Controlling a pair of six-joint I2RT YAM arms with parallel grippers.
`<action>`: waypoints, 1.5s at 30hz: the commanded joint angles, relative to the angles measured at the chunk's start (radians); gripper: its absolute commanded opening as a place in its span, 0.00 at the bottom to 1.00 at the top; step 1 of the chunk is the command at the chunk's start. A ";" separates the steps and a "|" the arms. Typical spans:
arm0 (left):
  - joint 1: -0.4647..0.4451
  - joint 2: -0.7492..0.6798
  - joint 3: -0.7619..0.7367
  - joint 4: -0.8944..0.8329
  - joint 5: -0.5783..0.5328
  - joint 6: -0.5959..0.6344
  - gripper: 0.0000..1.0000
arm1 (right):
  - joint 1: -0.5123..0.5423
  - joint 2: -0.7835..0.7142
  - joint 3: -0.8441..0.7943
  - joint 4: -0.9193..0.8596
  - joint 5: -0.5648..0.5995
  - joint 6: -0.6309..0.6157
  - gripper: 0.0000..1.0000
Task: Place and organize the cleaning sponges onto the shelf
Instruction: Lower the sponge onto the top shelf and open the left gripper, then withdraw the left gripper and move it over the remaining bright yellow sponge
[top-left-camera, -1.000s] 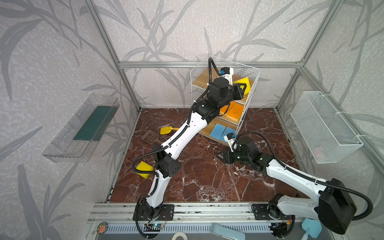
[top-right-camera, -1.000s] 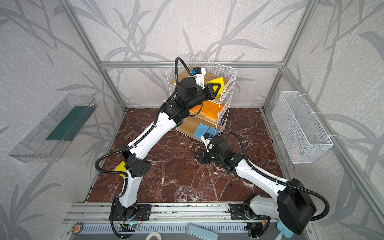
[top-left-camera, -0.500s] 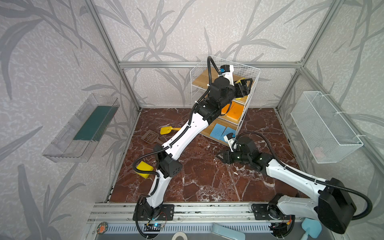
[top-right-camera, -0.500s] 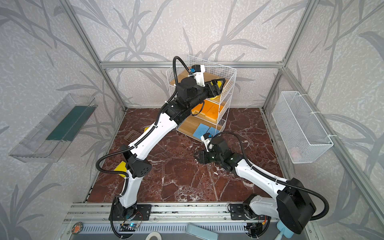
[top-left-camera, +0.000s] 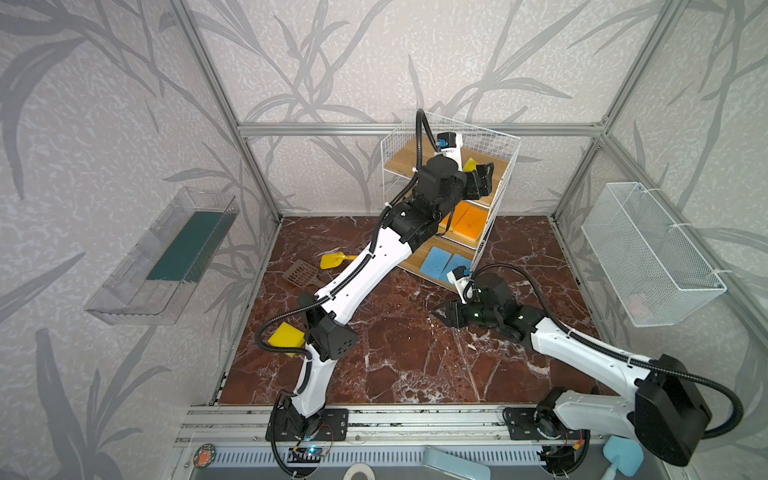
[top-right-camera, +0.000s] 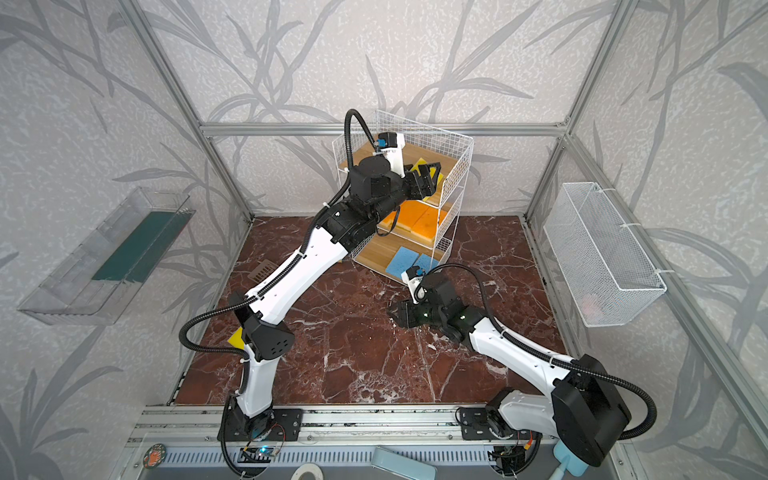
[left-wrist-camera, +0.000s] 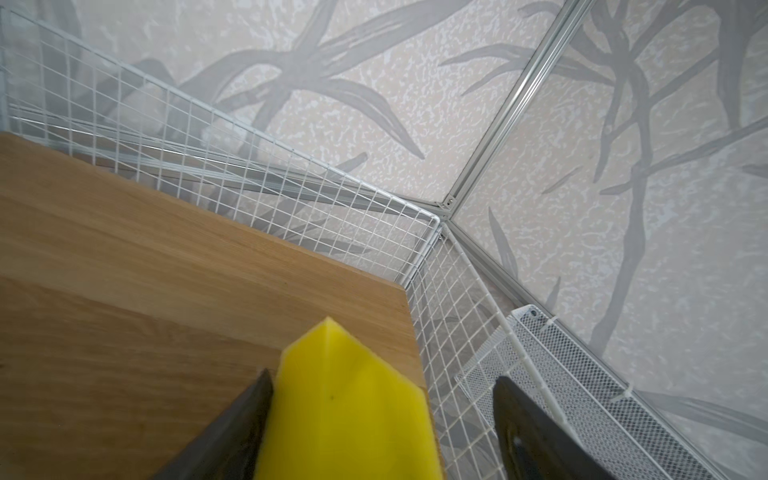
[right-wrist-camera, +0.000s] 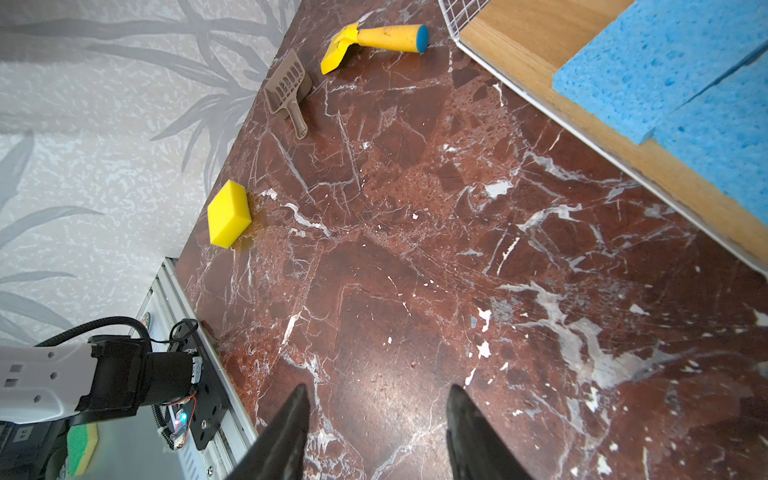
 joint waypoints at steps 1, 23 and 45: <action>0.003 -0.041 0.001 -0.044 -0.110 0.143 0.85 | -0.004 0.014 -0.003 0.012 -0.013 -0.013 0.53; 0.013 -0.297 -0.266 0.077 -0.183 0.269 0.93 | -0.004 0.067 0.007 0.008 -0.014 -0.026 0.53; 0.272 -0.985 -1.302 0.085 -0.240 -0.146 0.83 | 0.020 0.118 0.009 0.054 -0.056 0.006 0.53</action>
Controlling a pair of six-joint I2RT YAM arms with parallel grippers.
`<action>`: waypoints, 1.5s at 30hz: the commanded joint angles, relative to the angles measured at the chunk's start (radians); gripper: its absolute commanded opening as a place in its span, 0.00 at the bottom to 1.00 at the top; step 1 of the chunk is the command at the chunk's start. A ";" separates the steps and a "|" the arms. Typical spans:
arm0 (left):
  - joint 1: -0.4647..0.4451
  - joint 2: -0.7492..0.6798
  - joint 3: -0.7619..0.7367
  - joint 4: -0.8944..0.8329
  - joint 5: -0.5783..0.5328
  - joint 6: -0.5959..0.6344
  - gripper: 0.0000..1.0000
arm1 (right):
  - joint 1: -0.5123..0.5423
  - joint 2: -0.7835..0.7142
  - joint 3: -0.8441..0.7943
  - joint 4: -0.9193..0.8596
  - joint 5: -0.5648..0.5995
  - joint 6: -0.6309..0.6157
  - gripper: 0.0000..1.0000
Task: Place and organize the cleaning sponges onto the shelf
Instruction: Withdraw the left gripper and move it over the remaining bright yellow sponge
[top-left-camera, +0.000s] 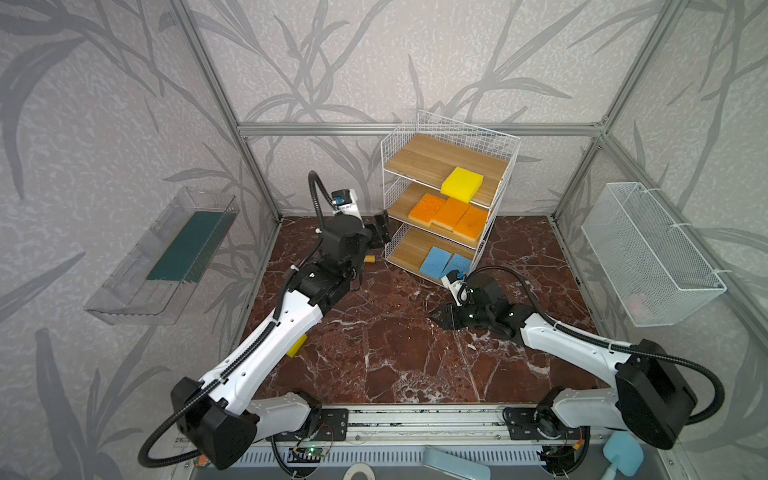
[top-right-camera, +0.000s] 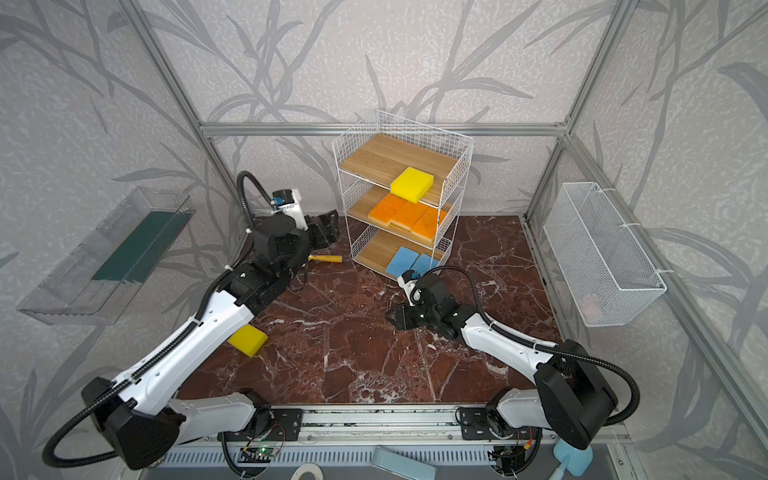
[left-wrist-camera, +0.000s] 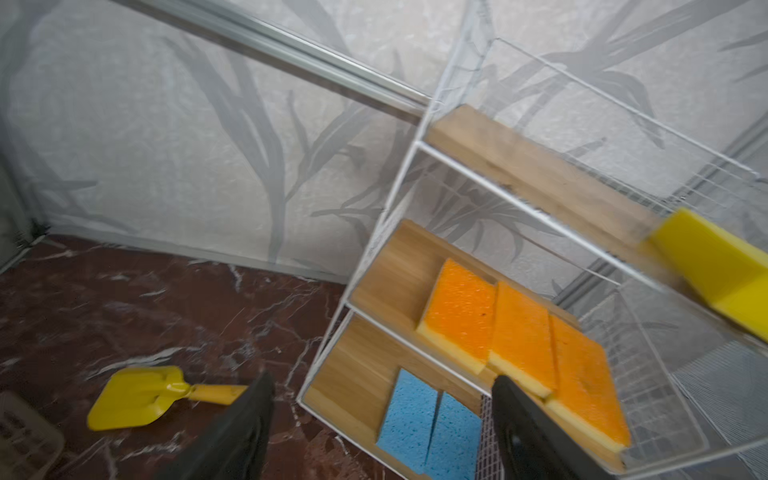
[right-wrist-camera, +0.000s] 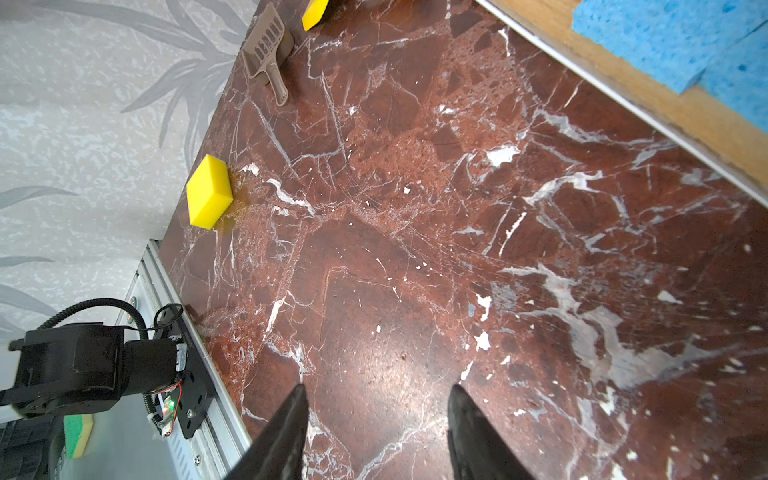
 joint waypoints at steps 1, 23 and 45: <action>0.021 -0.135 -0.118 -0.066 -0.095 -0.095 0.83 | 0.026 0.024 0.012 0.034 -0.018 0.016 0.54; 0.428 -0.060 -0.501 -0.416 -0.234 -0.543 0.99 | 0.096 0.095 0.032 0.034 -0.009 0.000 0.54; 0.689 0.060 -0.662 -0.197 -0.072 -0.599 0.99 | 0.096 0.135 0.039 0.025 -0.011 -0.009 0.54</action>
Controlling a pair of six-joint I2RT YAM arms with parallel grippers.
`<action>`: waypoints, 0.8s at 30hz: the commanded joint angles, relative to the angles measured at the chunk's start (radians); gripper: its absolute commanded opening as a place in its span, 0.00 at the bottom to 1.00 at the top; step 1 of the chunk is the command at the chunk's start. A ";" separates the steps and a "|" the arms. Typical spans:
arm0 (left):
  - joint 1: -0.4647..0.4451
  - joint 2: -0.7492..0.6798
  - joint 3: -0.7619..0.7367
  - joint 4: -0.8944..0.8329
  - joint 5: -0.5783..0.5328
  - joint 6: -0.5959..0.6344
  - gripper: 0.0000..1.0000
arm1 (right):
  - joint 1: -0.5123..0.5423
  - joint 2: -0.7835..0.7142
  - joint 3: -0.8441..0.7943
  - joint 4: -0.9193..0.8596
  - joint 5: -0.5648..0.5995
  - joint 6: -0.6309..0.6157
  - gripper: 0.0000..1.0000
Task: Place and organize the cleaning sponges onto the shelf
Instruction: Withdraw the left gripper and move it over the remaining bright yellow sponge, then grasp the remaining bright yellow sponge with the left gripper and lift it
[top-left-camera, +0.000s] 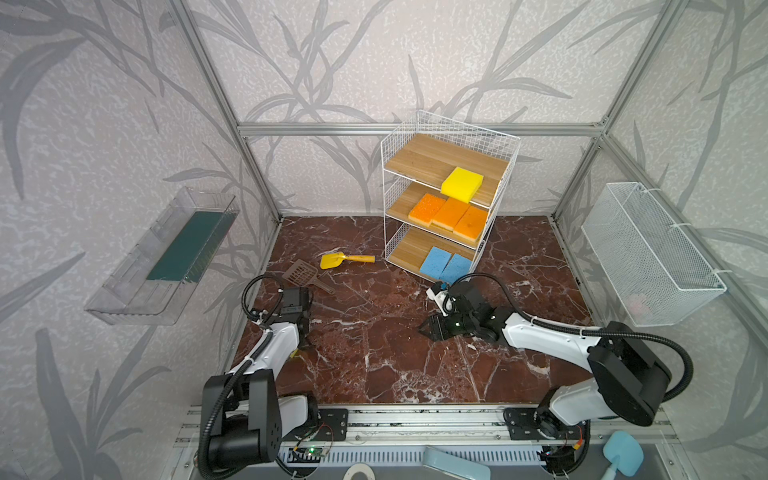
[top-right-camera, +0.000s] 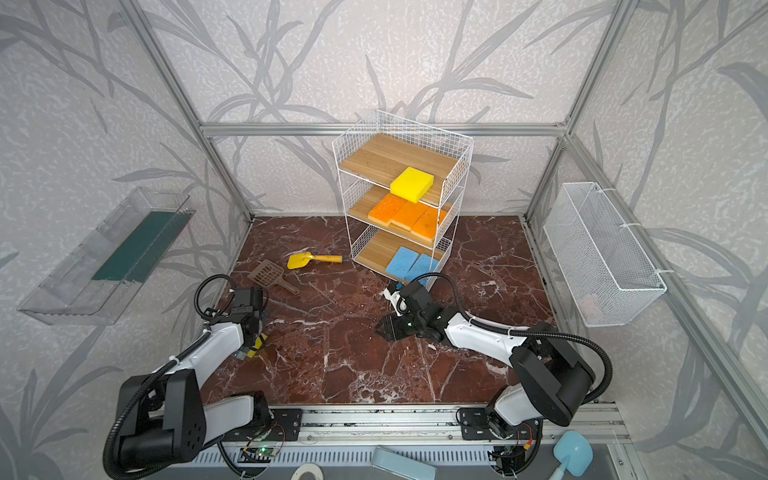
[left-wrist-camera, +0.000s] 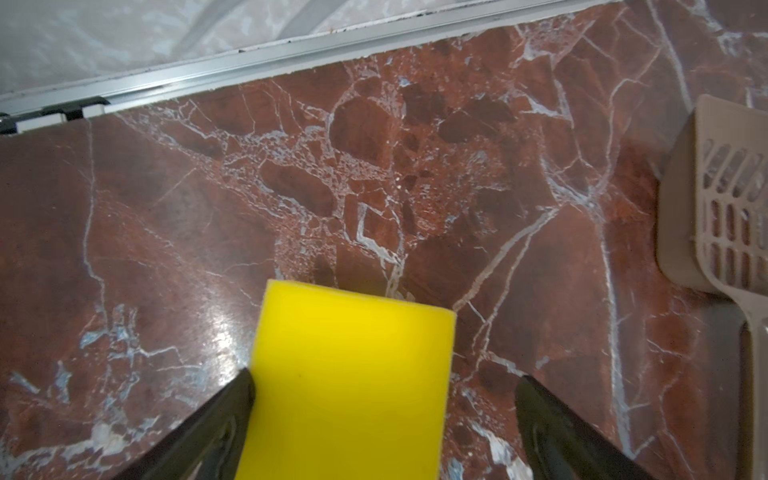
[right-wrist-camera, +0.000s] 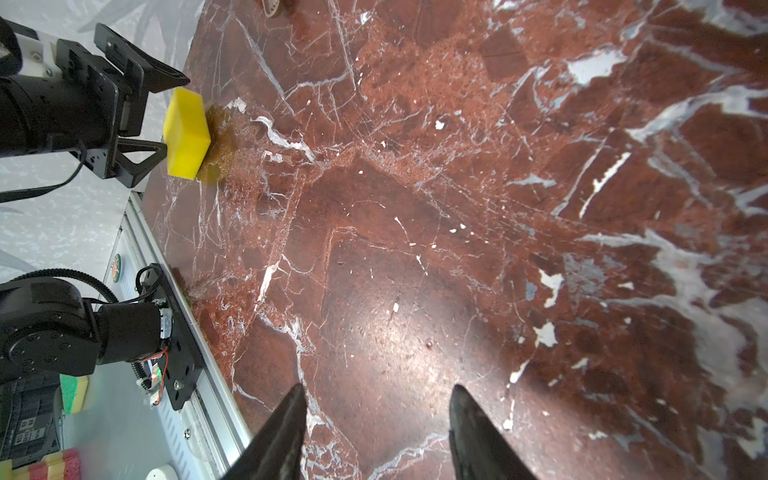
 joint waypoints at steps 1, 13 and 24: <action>0.035 0.027 -0.008 0.037 0.050 -0.011 0.99 | -0.001 0.008 0.023 -0.003 -0.008 -0.014 0.54; 0.100 0.155 0.040 0.074 0.189 0.004 0.84 | 0.000 0.019 0.026 -0.006 -0.001 -0.017 0.55; 0.098 0.122 0.075 0.141 0.442 0.172 0.73 | -0.002 0.013 0.031 -0.019 0.018 -0.027 0.55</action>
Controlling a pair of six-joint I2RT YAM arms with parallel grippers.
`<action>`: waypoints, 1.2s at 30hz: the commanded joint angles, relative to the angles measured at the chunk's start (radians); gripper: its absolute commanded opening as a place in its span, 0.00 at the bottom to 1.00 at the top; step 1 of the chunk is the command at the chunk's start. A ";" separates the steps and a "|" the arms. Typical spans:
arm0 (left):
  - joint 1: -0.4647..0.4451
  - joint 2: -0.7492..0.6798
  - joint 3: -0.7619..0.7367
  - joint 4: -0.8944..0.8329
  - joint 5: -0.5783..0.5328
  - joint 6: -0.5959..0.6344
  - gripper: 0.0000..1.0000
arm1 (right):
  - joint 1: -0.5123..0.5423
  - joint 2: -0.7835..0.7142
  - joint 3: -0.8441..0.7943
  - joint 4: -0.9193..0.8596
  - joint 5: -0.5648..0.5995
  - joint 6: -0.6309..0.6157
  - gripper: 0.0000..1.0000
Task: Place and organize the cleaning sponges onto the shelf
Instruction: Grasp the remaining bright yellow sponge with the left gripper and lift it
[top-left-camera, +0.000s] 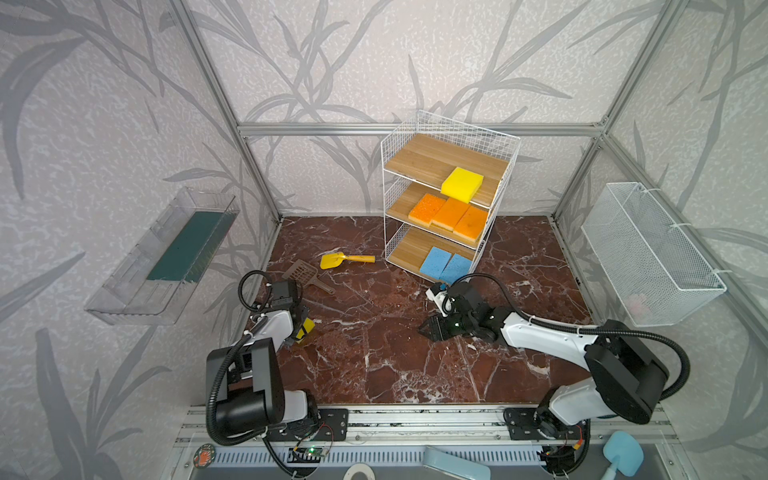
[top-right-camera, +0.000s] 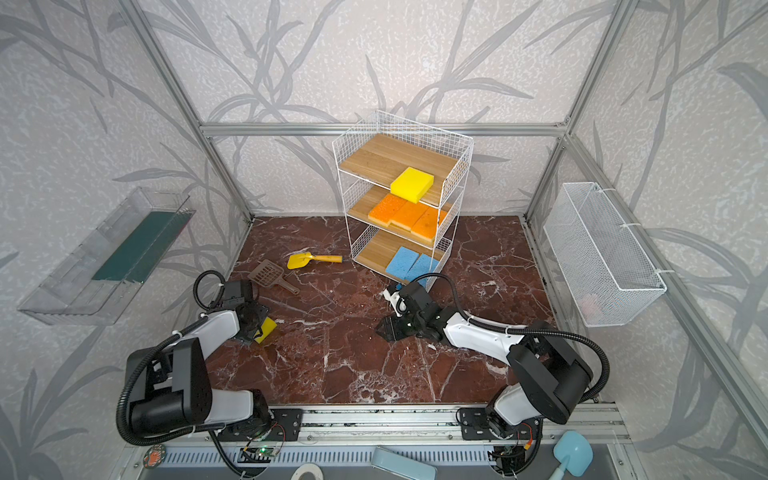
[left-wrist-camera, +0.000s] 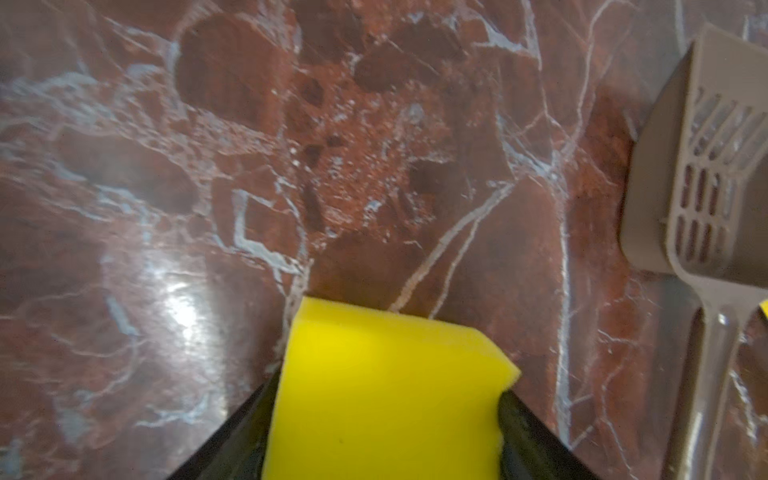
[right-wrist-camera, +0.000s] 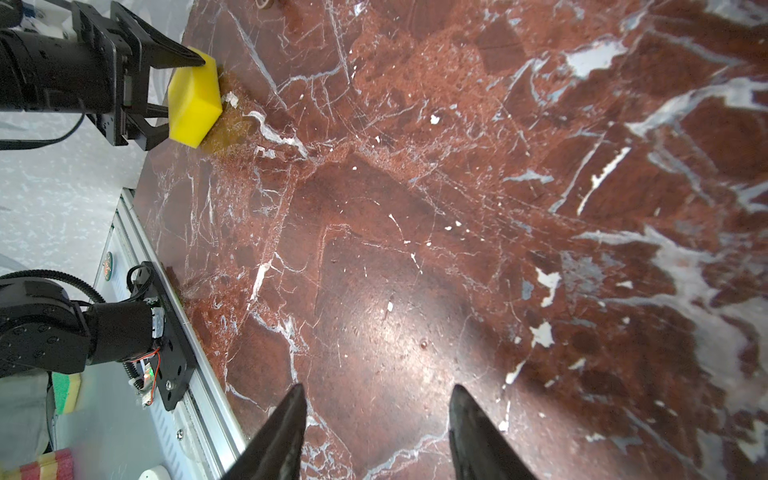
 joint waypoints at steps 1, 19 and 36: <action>0.002 -0.036 -0.007 0.051 0.175 0.067 0.71 | -0.003 -0.003 0.029 -0.021 0.015 -0.018 0.55; -0.669 0.083 0.214 0.076 0.291 0.345 0.66 | -0.125 -0.162 -0.086 -0.065 0.016 0.023 0.54; -0.887 0.062 0.212 0.025 0.231 0.574 0.99 | -0.220 -0.355 -0.120 -0.172 0.069 -0.006 0.55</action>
